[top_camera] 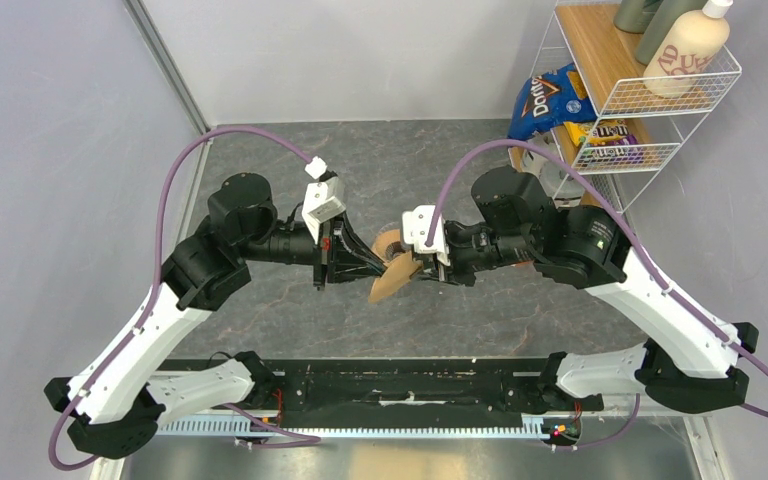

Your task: Place the coffee filter in the dripper

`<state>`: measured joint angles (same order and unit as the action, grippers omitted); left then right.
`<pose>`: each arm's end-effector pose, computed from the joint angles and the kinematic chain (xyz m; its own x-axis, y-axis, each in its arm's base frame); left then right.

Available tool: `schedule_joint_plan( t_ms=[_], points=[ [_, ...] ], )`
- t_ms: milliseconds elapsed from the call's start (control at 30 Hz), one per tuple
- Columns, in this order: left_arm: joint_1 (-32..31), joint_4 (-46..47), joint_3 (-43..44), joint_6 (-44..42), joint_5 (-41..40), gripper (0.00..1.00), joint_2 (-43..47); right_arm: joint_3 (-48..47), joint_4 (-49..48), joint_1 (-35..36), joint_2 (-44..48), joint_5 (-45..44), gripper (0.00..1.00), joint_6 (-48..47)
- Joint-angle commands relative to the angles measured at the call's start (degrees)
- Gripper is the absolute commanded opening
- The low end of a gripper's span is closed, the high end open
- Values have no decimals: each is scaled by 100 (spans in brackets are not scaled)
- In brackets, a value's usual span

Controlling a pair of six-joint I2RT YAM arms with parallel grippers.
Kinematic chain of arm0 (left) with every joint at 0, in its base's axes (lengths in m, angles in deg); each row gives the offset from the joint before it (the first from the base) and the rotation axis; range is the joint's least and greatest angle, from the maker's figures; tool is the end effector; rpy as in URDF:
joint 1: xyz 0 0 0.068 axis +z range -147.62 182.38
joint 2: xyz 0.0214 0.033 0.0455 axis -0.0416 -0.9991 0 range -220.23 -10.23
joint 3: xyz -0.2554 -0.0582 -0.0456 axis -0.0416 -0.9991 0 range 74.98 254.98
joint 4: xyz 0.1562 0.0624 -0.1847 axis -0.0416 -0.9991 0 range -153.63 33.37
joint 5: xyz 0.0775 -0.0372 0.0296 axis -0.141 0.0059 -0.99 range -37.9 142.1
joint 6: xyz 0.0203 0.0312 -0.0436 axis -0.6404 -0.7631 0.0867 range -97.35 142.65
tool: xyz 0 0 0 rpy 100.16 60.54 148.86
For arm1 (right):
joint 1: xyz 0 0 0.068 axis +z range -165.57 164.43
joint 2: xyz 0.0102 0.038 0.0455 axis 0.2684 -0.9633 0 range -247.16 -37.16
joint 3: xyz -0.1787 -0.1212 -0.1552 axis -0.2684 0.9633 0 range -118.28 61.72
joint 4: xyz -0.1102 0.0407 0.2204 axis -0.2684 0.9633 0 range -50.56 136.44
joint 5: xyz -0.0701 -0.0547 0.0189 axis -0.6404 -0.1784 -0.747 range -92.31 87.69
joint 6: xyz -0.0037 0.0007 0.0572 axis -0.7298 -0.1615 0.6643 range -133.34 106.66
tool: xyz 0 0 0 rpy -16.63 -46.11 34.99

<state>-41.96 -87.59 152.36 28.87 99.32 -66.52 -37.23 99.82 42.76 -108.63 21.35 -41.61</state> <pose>0.1028 -0.1422 0.4494 -0.2291 0.1212 -0.9658 0.9728 -0.0067 -0.2316 0.0965 0.1875 0.4573 0.2019 -0.4990 -0.8428 -0.9774 -0.0480 -0.2058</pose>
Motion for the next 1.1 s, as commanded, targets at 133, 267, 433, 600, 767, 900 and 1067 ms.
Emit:
schedule_joint_plan(
  t_ms=[133, 267, 433, 600, 767, 900, 1067],
  points=[
    [118, 229, -29, 72, 26, 2, 59, -61, -33, -14, -9, 145, 0, -17],
    [109, -59, 10, -384, -114, 13, -16, -301, 15, -27, -138, 304, 0, 10],
    [109, -217, 32, -605, 14, 33, -49, -502, 182, -23, -280, 402, 0, 25],
    [101, -604, -3, -1128, 117, 43, 9, -521, 236, -44, -329, 336, 0, 51],
    [101, -701, -26, -1177, -66, 48, 121, -552, 349, -67, -388, 239, 0, 94],
    [98, -690, -13, -1197, -381, 50, 112, -796, 516, -90, -565, 296, 0, 200],
    [101, -578, -105, -1291, -608, 49, 85, -806, 344, -102, -583, 533, 0, 267]
  ],
)
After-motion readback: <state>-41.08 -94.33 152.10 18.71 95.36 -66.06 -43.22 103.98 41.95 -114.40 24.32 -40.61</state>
